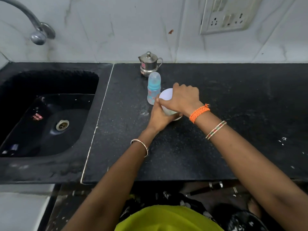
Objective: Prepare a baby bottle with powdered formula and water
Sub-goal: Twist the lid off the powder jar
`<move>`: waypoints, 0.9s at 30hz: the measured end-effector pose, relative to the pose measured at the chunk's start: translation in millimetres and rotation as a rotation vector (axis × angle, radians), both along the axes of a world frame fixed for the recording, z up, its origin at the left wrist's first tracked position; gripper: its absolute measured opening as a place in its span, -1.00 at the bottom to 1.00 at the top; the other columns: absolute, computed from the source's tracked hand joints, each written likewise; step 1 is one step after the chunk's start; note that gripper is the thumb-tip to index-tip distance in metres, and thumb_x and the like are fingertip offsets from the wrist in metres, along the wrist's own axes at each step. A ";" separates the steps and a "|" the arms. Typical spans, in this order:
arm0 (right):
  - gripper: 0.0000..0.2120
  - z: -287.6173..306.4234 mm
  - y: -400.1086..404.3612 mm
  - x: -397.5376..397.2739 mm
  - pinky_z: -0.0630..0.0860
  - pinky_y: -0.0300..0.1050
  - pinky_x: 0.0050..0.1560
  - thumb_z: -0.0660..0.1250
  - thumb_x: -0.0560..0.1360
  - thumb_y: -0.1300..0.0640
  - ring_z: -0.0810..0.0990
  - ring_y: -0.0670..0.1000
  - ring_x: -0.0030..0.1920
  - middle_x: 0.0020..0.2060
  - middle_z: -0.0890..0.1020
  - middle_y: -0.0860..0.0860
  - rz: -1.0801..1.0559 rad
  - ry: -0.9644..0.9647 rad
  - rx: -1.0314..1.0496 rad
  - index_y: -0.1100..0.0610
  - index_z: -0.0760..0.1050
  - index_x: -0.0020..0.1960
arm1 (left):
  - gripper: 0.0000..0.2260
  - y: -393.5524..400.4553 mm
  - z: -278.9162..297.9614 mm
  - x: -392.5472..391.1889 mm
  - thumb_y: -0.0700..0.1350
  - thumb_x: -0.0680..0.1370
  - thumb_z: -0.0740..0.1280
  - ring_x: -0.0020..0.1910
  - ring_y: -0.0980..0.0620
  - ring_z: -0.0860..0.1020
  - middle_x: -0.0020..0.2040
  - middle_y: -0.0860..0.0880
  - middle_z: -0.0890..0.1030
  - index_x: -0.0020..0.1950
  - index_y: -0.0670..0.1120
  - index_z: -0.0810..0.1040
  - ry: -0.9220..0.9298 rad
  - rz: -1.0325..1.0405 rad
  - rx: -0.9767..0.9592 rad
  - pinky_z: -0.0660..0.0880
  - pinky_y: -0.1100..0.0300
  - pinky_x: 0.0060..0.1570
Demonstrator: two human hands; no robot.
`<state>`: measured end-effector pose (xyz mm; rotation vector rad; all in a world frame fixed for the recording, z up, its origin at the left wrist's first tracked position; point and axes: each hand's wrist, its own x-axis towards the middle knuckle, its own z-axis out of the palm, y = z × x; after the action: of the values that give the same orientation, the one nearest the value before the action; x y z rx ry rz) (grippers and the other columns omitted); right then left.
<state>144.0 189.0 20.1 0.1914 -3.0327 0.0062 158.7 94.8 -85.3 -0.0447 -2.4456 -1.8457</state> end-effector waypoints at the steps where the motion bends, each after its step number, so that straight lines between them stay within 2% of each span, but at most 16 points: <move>1: -0.28 -1.8 -1.2 -1.0 0.30 -0.05 -0.15 0.15 0.36 -0.46 0.58 0.20 0.04 0.03 0.60 0.11 0.015 0.007 0.025 0.17 0.41 0.13 | -0.15 1.8 0.9 -2.4 0.13 0.14 0.58 0.19 0.16 0.52 0.23 0.04 0.54 0.35 -0.03 0.32 0.000 0.004 0.027 0.50 0.15 0.19; 4: -0.25 -9.6 -1.0 -5.9 0.35 -0.05 -0.19 0.11 0.34 -0.49 0.59 0.19 -0.04 -0.05 0.61 0.10 0.005 -0.010 0.068 0.17 0.39 0.11 | -0.19 4.8 -3.8 -6.6 0.07 0.16 0.59 0.17 0.17 0.53 0.21 0.05 0.56 0.34 -0.05 0.36 0.021 0.025 0.073 0.50 0.28 0.12; 7: -0.24 -11.1 0.4 -10.9 0.34 -0.10 -0.27 0.07 0.36 -0.49 0.52 0.13 -0.20 -0.15 0.58 0.08 -0.019 -0.012 0.150 0.19 0.44 0.05 | -0.24 8.8 -4.8 -6.3 0.01 0.17 0.61 0.16 0.13 0.55 0.19 0.02 0.57 0.30 -0.05 0.39 0.044 0.016 0.068 0.53 0.21 0.12; 8: -0.28 -11.4 2.2 -12.2 0.33 -0.10 -0.27 0.07 0.37 -0.48 0.48 0.12 -0.23 -0.18 0.57 0.07 -0.001 0.001 0.152 0.19 0.44 0.00 | -0.25 9.6 -3.6 -5.4 -0.01 0.17 0.61 0.15 0.15 0.55 0.18 0.04 0.57 0.29 -0.05 0.38 0.043 0.012 0.061 0.53 0.27 0.10; 11: -0.42 -11.5 10.9 -15.6 0.30 -0.08 -0.27 0.11 0.42 -0.41 0.43 0.10 -0.26 -0.25 0.49 0.06 0.113 0.022 0.110 0.15 0.35 -0.10 | -0.27 10.2 -0.7 -2.1 -0.07 0.17 0.62 0.09 0.23 0.54 0.12 0.11 0.56 0.26 0.00 0.37 0.020 0.026 0.054 0.48 0.43 -0.03; 16: -0.49 -4.2 17.6 -25.2 0.30 -0.08 -0.26 0.08 0.45 -0.37 0.43 0.11 -0.26 -0.27 0.48 0.06 0.309 -0.015 0.208 0.10 0.34 -0.02 | -0.31 11.2 -2.1 0.7 -0.10 0.21 0.61 0.02 0.45 0.49 0.04 0.26 0.53 0.21 0.14 0.33 -0.022 0.055 0.042 0.42 0.55 -0.07; 19: -0.53 0.1 16.3 -31.9 0.30 -0.06 -0.23 0.07 0.50 -0.28 0.41 0.11 -0.24 -0.24 0.44 0.06 0.461 -0.074 0.270 0.08 0.37 0.14 | -0.31 10.1 -4.0 -0.1 -0.09 0.22 0.59 0.05 0.38 0.49 0.06 0.25 0.53 0.23 0.15 0.33 -0.034 0.047 0.020 0.43 0.48 0.00; 22: -0.51 -0.7 17.8 -35.6 0.32 -0.05 -0.24 0.05 0.53 -0.26 0.41 0.10 -0.25 -0.15 0.49 0.11 0.543 -0.070 0.301 0.06 0.34 0.27 | -0.27 10.4 -4.8 -1.7 -0.02 0.20 0.59 0.14 0.19 0.53 0.16 0.15 0.56 0.29 0.07 0.35 -0.033 0.050 0.002 0.49 0.25 0.15; 24: -0.52 -3.6 19.6 -35.1 0.32 -0.06 -0.25 0.04 0.54 -0.25 0.40 0.08 -0.27 -0.13 0.48 0.11 0.583 -0.045 0.317 0.05 0.33 0.29 | -0.20 11.0 -5.8 -2.8 0.03 0.18 0.59 0.17 0.14 0.53 0.20 0.09 0.56 0.34 0.03 0.32 -0.032 0.058 -0.021 0.50 0.13 0.20; 27: -0.54 -4.1 21.8 -34.4 0.28 -0.06 -0.30 0.03 0.56 -0.23 0.36 0.05 -0.35 -0.17 0.42 0.10 0.643 -0.006 0.320 0.06 0.34 0.27 | -0.13 11.1 -7.0 -4.0 0.09 0.15 0.58 0.22 0.11 0.51 0.24 0.07 0.55 0.38 0.00 0.28 -0.050 0.062 -0.046 0.48 0.07 0.23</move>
<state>109.6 210.7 16.0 1.1705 -2.8090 -0.4239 154.7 105.9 -92.3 0.0742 -2.4928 -1.7863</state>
